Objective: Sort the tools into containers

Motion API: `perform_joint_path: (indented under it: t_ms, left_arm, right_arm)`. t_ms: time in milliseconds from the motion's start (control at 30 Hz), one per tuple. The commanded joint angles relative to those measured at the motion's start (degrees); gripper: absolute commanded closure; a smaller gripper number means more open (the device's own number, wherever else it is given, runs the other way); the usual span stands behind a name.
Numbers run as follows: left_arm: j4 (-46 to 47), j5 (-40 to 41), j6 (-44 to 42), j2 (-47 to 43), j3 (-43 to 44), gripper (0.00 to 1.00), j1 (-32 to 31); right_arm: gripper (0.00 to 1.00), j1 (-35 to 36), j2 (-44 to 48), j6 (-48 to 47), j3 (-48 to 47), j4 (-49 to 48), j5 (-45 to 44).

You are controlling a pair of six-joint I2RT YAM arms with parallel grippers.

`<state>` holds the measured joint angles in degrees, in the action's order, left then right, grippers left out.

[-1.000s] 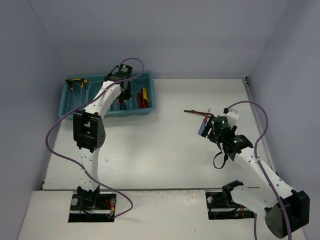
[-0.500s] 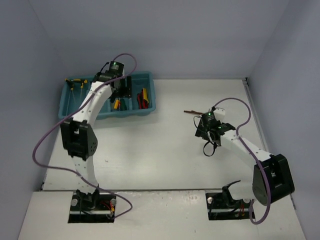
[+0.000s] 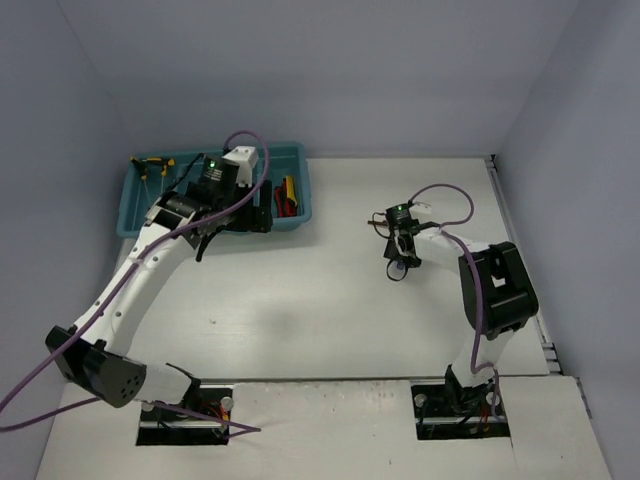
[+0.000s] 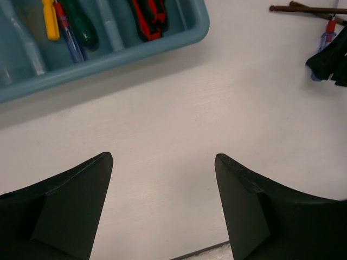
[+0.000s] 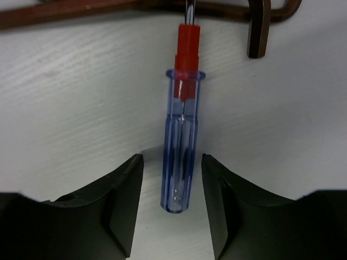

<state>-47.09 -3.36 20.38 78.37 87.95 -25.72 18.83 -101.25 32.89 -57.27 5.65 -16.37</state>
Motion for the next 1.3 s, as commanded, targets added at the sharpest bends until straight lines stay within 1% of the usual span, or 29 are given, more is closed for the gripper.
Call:
perform_joint_path:
  t_ms: [0,33,67,100,133,267,467,567,633,733,800,967,1033,1067,1133,1267]
  left_arm:
    - [1.3,0.6,1.4,-5.1,-2.0,0.27,0.5]
    - [1.3,0.6,1.4,-5.6,-2.3,0.27,0.5]
    - [1.3,0.5,1.5,-5.9,-2.5,0.27,0.6]
    - [1.3,0.4,1.7,-6.1,-2.6,0.27,0.5]
    - [1.3,0.2,1.9,-6.2,-2.5,0.27,0.5]
    - [1.4,-1.3,2.7,-5.7,-1.1,0.27,0.4]
    - [1.4,-4.0,3.9,-2.9,2.8,0.27,0.2]
    - [1.5,-6.8,5.3,-1.1,4.2,0.26,-0.4]
    - [1.6,-8.0,6.0,-0.3,4.9,0.26,-1.0]
    - [1.7,-9.9,7.7,0.8,5.2,0.26,-1.9]
    - [2.9,-11.7,9.6,1.1,4.3,0.26,-3.0]
    - [8.6,-13.9,14.2,1.1,1.2,0.26,-6.3]
    - [11.9,-15.0,17.1,0.8,-0.7,0.26,-7.4]
    - [14.1,-15.8,18.6,0.5,-2.0,0.26,-8.0]
    - [23.8,-17.5,22.3,-0.1,-5.1,0.26,-9.6]
    - [31.4,-18.0,26.3,1.5,-7.3,0.26,-12.8]
  right_arm:
    - [0.66,-0.8,-1.6,0.1,-1.4,-0.6,-2.0]
    - [0.76,-0.7,-1.7,0.1,-1.2,-0.6,-1.7]
    - [0.92,-0.7,-1.4,0.1,-0.9,-0.6,-1.0]
    - [0.98,-0.7,-0.4,0.1,-0.4,-0.6,-0.5]
    - [1.0,-0.7,1.1,0.4,0.5,-0.6,0.2]
    - [1.0,-0.5,9.2,2.8,3.8,0.2,5.0]
    - [1.0,-0.5,21.0,4.5,3.7,7.4,11.0]
    - [1.0,-0.6,24.7,4.5,3.1,11.2,13.0]
    - [1.0,-0.5,26.1,4.4,3.3,12.8,16.0]
    - [1.0,-0.1,29.2,4.6,5.2,13.8,19.2]
    - [1.0,1.4,31.8,4.5,6.2,13.7,19.5]
    - [1.0,5.3,35.6,5.3,7.0,13.8,19.3]
    - [1.0,8.7,36.7,4.7,6.6,13.2,17.4]
    - [1.0,10.2,37.1,4.1,6.3,12.7,16.8]
    - [1.0,12.5,38.3,3.2,5.9,10.8,15.1]
    - [1.0,13.2,41.8,2.3,6.6,3.7,16.7]
